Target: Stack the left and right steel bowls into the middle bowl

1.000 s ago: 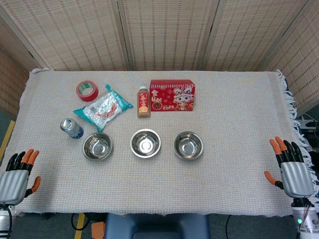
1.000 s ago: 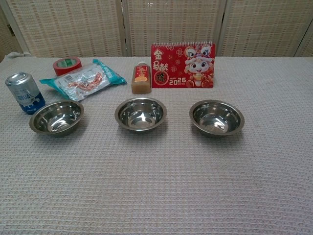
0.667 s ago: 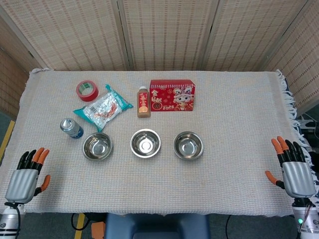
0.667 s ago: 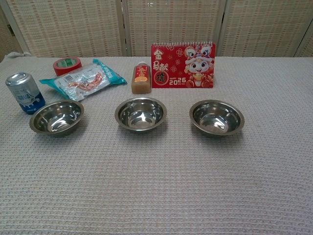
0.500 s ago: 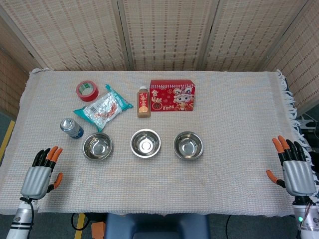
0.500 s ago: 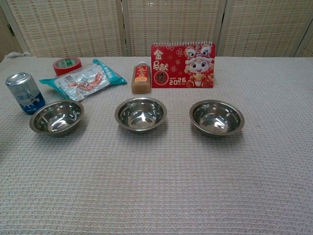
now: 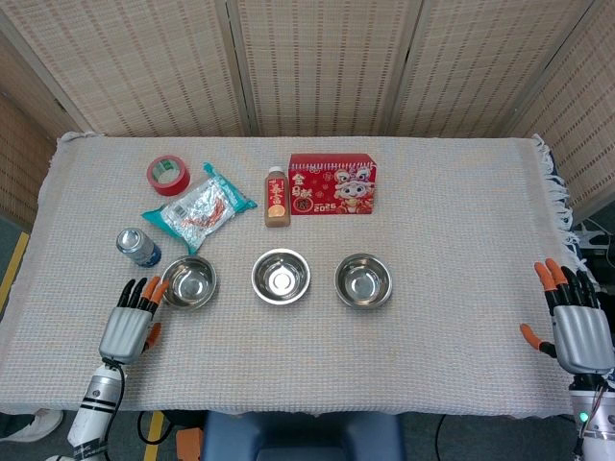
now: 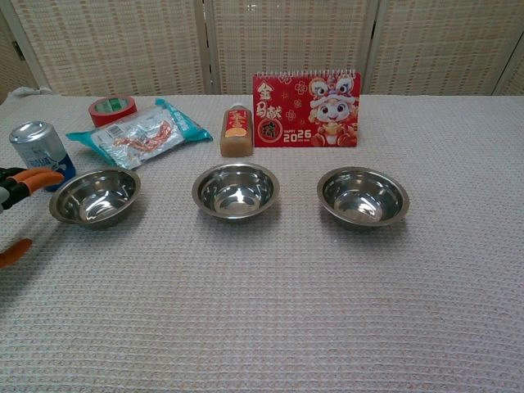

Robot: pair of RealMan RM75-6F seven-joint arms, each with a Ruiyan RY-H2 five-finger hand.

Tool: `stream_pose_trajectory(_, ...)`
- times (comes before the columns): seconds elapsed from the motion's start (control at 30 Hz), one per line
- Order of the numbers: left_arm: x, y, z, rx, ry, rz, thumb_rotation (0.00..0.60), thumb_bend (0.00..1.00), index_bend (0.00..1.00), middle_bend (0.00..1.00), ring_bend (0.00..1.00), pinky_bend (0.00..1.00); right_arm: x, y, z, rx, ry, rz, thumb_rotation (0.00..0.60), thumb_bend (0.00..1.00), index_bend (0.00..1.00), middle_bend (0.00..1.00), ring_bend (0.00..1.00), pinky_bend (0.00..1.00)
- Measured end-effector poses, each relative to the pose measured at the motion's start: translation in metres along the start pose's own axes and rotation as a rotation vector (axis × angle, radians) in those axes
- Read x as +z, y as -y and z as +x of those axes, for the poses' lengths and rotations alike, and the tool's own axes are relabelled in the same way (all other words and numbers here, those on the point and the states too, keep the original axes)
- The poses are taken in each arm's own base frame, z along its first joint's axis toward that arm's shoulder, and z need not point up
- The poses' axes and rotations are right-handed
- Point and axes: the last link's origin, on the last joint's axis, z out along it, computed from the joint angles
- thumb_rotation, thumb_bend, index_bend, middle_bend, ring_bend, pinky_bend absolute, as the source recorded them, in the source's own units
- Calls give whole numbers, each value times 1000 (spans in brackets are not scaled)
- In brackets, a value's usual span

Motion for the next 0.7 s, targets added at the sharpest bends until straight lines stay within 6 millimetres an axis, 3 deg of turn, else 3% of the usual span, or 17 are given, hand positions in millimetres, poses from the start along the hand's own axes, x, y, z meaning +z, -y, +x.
stream_pose_trajectory(0.3,16,-6,-10,64,-66,-34,600,449,325,10,0,78,0,0,0,2,8,-2,600,118,0,0,0,0)
stream_pose_trajectory(0.53,28,-9,-19,78,-116,-56,600,444,434,36,0,80,0,-1,0,0,7,-8,600,119,0,0,0,0)
stream_pose_trajectory(0.7,35,-14,-21,88,-130,-78,600,444,567,82,0,80,0,0,-1,0,15,-9,600,118,0,0,0,0)
